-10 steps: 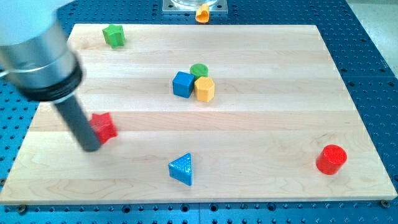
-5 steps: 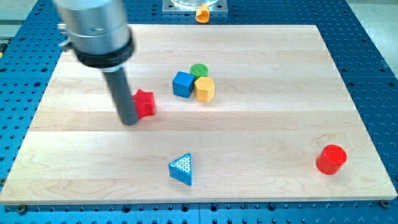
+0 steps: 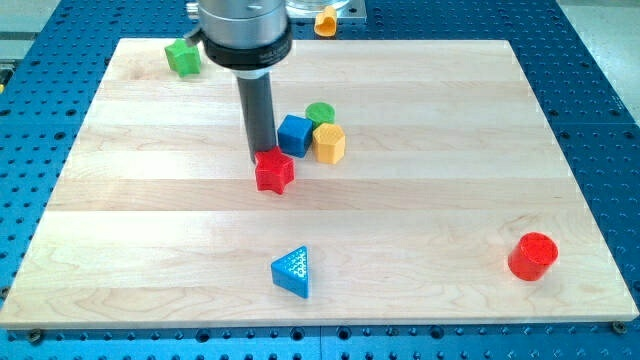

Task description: Place the red star at the center of the board

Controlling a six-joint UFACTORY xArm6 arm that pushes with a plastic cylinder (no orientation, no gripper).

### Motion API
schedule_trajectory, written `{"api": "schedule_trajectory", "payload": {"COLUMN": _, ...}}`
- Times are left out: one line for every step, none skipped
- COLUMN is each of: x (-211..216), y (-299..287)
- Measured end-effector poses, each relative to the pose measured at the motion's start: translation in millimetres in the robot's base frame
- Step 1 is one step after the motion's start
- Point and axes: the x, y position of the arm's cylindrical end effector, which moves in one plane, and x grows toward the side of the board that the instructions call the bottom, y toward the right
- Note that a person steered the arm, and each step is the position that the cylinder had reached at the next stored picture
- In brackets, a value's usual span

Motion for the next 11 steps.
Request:
{"api": "schedule_trajectory", "payload": {"x": 1, "y": -77}}
{"api": "schedule_trajectory", "payload": {"x": 22, "y": -90}}
{"api": "schedule_trajectory", "payload": {"x": 45, "y": -64}}
{"api": "schedule_trajectory", "payload": {"x": 33, "y": -7}}
{"api": "schedule_trajectory", "payload": {"x": 34, "y": 2}}
{"api": "schedule_trajectory", "payload": {"x": 51, "y": -22}}
{"api": "schedule_trajectory", "payload": {"x": 50, "y": -5}}
{"api": "schedule_trajectory", "payload": {"x": 50, "y": 9}}
{"api": "schedule_trajectory", "payload": {"x": 55, "y": 15}}
{"api": "schedule_trajectory", "payload": {"x": 55, "y": 16}}
{"api": "schedule_trajectory", "payload": {"x": 55, "y": 27}}
